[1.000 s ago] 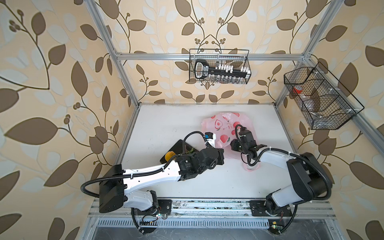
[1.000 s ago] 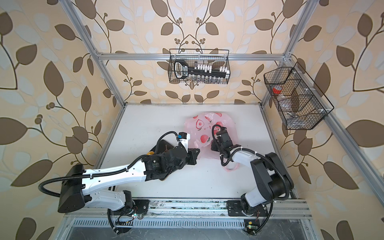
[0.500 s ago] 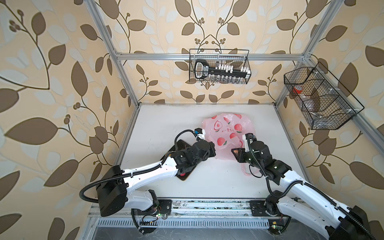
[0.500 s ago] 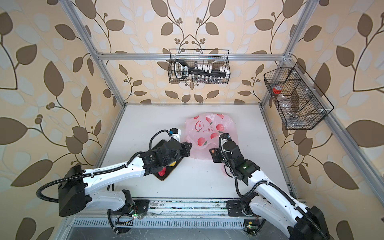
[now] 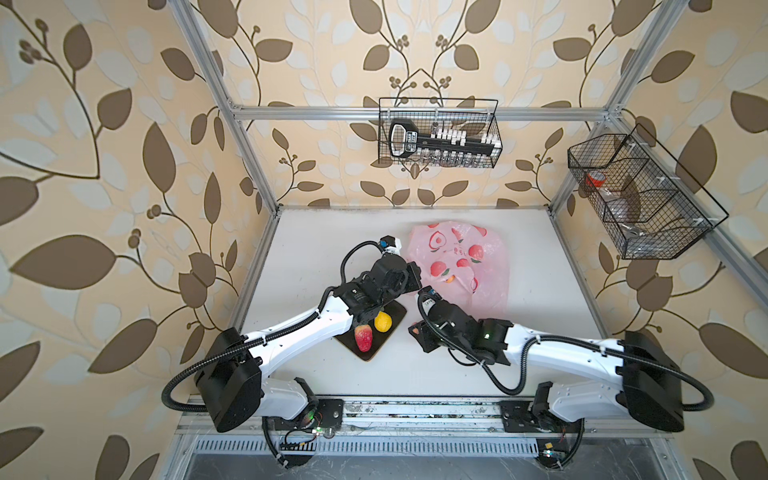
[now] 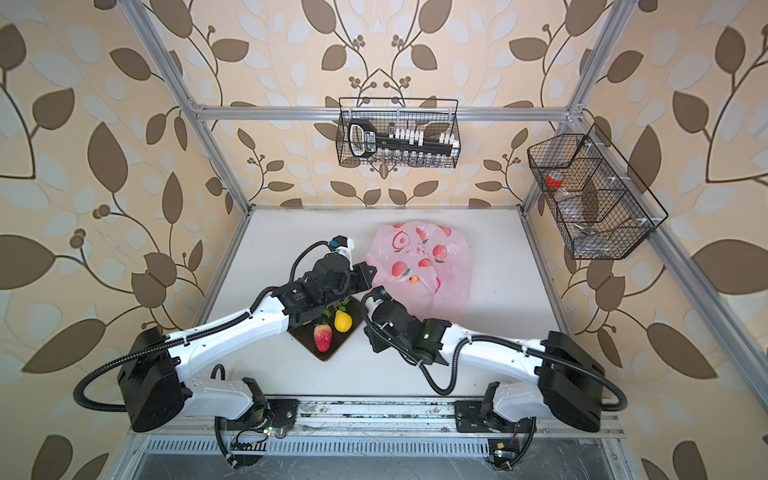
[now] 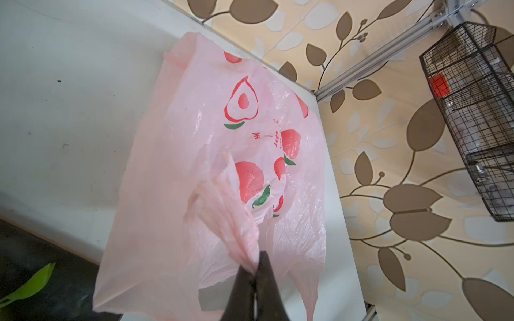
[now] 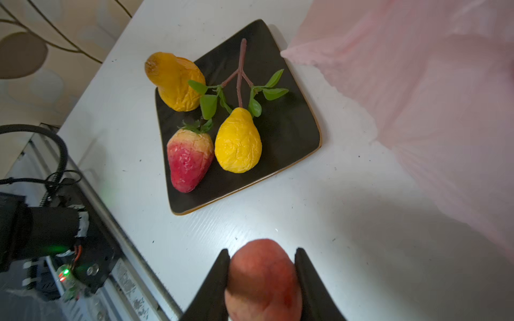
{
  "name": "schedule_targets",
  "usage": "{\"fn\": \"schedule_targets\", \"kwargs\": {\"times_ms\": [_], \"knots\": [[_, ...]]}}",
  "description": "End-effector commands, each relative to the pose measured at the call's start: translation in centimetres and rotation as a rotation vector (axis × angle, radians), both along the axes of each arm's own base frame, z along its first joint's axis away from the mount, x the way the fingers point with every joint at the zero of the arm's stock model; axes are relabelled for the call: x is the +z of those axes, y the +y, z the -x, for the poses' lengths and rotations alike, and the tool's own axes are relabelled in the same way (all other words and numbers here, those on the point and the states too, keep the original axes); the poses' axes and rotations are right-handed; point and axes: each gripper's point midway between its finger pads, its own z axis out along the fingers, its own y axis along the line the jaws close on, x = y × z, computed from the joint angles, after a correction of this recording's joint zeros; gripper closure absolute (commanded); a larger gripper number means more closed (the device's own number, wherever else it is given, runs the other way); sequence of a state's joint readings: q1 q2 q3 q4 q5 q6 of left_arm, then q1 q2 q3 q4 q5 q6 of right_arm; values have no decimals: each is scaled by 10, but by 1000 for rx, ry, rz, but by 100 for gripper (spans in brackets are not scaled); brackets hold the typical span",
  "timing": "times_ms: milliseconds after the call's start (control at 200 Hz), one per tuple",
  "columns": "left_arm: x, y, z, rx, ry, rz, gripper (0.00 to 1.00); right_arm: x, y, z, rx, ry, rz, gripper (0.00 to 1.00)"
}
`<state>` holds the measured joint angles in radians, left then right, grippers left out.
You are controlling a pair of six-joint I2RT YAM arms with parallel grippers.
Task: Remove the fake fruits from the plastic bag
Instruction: 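Lower the held apple onto the dark mat with the right gripper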
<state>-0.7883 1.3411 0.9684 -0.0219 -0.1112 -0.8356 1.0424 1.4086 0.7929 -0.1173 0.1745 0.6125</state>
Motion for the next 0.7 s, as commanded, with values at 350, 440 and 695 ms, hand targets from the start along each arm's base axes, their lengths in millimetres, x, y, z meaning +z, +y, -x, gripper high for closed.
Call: {"fn": "schedule_targets", "kwargs": {"times_ms": [350, 440, 695], "knots": [[19, 10, 5, -14, -38, -17, 100, -17, 44, -69, -164, -26, -199, 67], [16, 14, 2, -3, -26, -27, 100, -29, 46, -79, -190, -26, -196, 67], [12, 24, -3, 24, -2, -26, 100, -40, 58, -88, -172, -9, -223, 55]]}}
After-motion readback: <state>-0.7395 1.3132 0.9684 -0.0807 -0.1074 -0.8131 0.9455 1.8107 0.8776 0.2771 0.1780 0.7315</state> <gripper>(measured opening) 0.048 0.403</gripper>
